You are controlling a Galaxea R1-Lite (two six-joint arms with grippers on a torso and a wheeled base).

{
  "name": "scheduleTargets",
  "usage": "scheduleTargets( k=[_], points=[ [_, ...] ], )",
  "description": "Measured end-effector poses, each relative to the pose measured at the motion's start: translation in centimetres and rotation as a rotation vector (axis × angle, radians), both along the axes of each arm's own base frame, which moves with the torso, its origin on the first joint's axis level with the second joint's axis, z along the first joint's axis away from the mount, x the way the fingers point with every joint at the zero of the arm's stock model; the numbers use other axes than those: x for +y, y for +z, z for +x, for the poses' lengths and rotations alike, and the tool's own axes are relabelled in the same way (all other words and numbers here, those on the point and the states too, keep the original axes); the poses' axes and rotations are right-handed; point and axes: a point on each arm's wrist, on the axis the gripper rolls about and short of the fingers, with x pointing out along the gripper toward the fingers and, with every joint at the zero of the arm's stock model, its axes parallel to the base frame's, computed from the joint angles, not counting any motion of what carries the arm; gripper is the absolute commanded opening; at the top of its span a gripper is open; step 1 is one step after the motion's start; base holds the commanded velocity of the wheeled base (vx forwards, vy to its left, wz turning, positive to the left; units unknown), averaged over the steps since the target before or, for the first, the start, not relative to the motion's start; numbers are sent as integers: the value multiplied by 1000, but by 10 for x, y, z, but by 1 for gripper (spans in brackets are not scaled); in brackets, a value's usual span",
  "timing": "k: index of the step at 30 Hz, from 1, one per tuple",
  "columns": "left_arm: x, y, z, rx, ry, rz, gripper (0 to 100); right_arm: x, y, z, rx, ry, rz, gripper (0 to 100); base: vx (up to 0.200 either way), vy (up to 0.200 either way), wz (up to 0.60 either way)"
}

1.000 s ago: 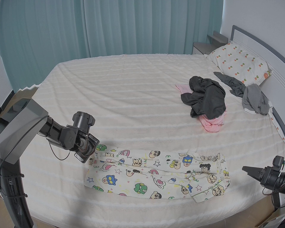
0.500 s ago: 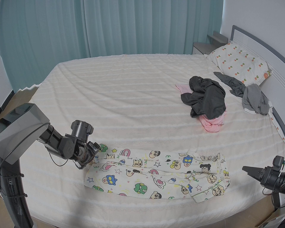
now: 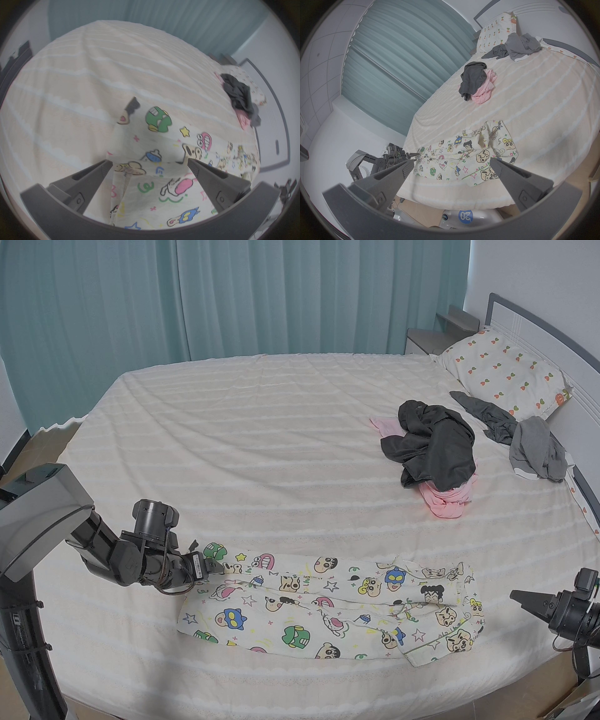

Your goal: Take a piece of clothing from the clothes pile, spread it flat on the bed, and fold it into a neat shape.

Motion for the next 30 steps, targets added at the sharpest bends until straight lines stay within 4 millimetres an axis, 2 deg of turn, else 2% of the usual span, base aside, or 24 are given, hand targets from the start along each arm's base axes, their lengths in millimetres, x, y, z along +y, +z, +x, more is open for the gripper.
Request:
scheduleTargets(
  k=[5,12,23,24,30],
  points=[
    [5,-8,-1,16,-96,-18,100,0,0,-1,-2,0,0,100,0,0,0],
    [6,-18,2,34,-119,-12,100,2,-1,-1,8,11,1,100,0,0,0],
    [1,-24,5,40,-135,-18,100,2,-1,-2,7,20,-5,100,0,0,0],
    [0,-24,5,42,-136,-19,0,2,-1,-2,7,20,-5,100,0,0,0],
    [-4,-30,4,61,-145,-19,0,2,-1,-2,7,20,-4,100,0,0,0]
  ],
)
